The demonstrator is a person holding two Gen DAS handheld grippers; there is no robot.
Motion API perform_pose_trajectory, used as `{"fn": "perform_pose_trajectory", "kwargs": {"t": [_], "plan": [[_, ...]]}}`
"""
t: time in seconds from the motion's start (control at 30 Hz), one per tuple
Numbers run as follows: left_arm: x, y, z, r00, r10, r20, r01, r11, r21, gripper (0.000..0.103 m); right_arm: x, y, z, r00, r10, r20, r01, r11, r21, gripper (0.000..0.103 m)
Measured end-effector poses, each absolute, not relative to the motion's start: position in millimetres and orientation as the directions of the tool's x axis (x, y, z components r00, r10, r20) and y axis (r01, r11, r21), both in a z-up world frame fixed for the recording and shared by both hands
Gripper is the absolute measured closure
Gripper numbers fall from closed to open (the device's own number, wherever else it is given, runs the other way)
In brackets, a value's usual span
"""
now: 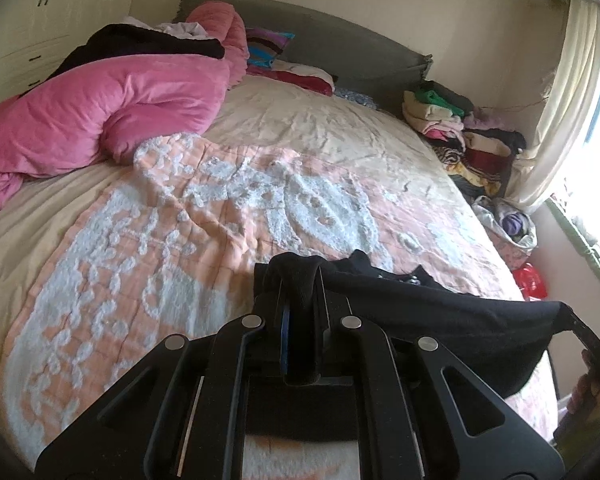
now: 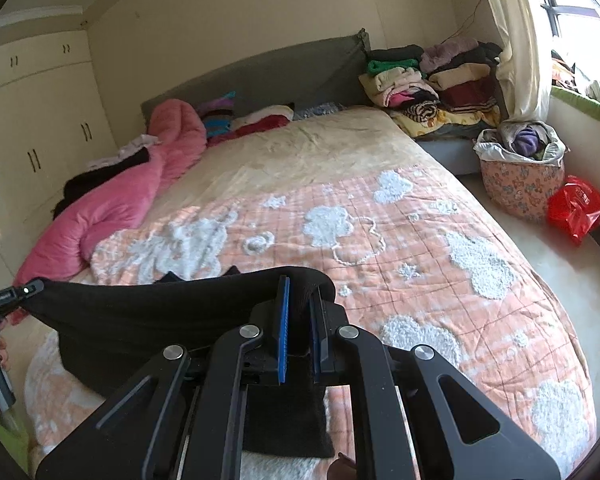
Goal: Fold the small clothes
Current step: 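Lift the hem with both grippers and fold it toward the collar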
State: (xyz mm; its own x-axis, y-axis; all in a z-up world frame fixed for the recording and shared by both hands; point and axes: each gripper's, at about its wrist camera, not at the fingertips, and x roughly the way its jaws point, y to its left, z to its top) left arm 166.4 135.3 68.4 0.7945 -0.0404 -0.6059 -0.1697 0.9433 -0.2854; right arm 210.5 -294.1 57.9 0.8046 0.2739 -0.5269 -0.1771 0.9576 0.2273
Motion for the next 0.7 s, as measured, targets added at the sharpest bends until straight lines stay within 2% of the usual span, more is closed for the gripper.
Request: {"fn": "perform_pose_trajectory", "kwargs": {"t": [0.5,0.7], "plan": [[202.0,138.9,24.0,0.759,-0.004,-0.652,-0.220,0.940,-0.261,0.100,257.0,-274.5,19.0,0.766,0.200,-0.611,-0.144,0.980,0.139,0.095],[203.7,138.3,9.4,0.762,0.001,-0.648,-0.223,0.939,-0.260,0.097,263.1,-268.9,6.1,0.757,0.171,-0.631,-0.131,0.985,0.109,0.094]]}}
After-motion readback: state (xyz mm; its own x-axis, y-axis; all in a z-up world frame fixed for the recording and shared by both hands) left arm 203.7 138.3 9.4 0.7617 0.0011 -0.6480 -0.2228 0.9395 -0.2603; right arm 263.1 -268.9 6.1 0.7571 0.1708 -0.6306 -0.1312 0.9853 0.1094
